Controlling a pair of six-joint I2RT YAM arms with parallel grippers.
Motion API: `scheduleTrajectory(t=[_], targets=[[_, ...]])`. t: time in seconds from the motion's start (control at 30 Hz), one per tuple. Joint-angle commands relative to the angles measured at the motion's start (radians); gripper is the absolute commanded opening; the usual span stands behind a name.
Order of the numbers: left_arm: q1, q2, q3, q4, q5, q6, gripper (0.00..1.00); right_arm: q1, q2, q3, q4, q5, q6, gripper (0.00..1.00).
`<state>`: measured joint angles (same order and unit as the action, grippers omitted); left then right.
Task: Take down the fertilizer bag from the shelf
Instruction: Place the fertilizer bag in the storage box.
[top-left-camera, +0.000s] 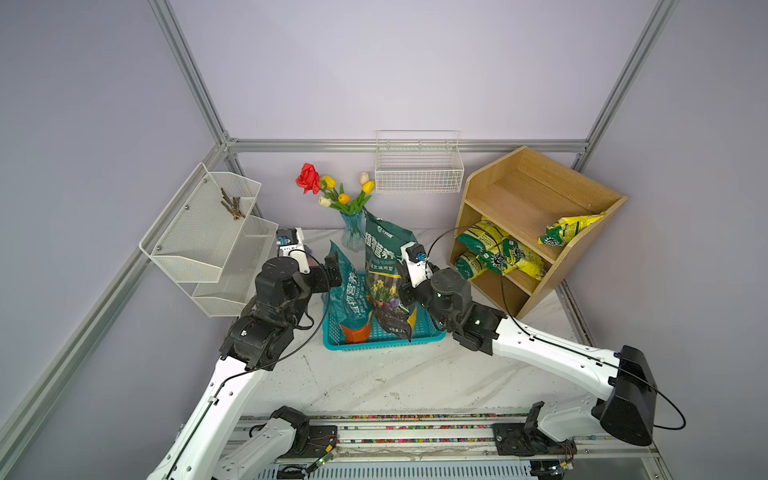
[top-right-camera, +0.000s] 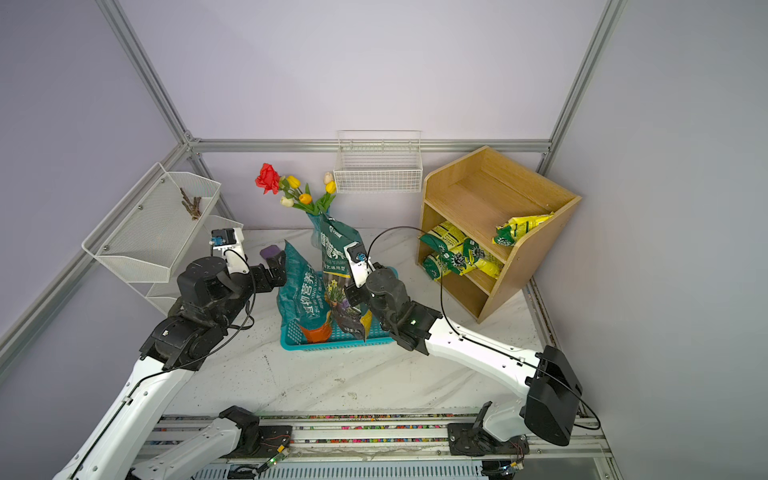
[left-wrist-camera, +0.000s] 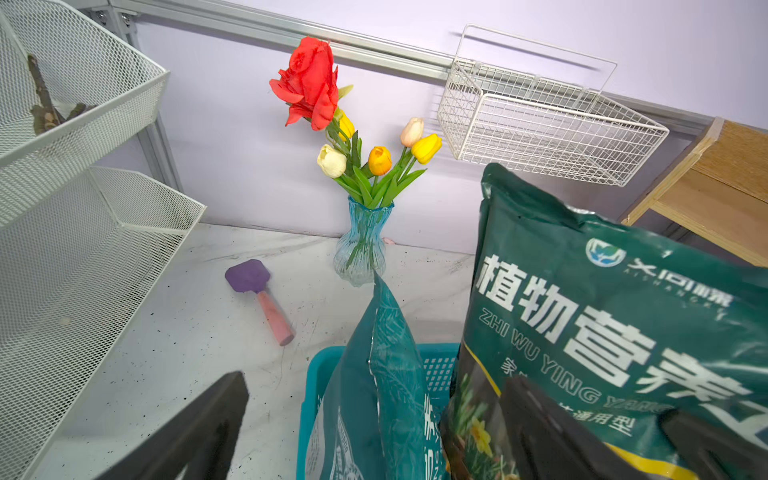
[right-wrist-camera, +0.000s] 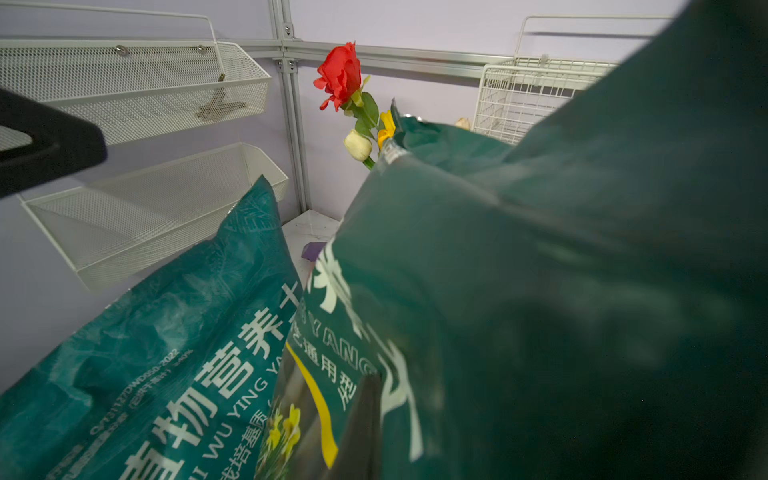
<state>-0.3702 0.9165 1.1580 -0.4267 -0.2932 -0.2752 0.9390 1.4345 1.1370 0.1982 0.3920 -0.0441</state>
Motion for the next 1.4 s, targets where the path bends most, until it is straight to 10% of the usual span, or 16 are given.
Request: scheduleTrajectory(t=[0.0, 0.47, 0.93, 1.1, 1.37], targets=[[0.006, -0.002, -0.055, 0.012, -0.024, 0.015, 1.0, 0.018, -0.021, 0.036, 0.449, 0.135, -0.105, 0.0], [0.007, 0.001, -0.099, 0.051, 0.007, -0.024, 1.0, 0.124, 0.344, -0.101, 1.119, 0.25, -0.29, 0.0], [0.008, -0.024, -0.122, 0.058, -0.005, -0.013, 1.0, 0.285, 0.458, -0.275, 1.09, 0.309, -0.378, 0.02], [0.008, -0.018, -0.122, 0.065, -0.006, -0.015, 1.0, 0.308, 0.426, -0.279, 1.005, 0.302, -0.326, 0.48], [0.008, -0.001, -0.12, 0.068, 0.012, -0.021, 1.0, 0.308, 0.269, -0.218, 0.732, 0.262, -0.238, 0.78]])
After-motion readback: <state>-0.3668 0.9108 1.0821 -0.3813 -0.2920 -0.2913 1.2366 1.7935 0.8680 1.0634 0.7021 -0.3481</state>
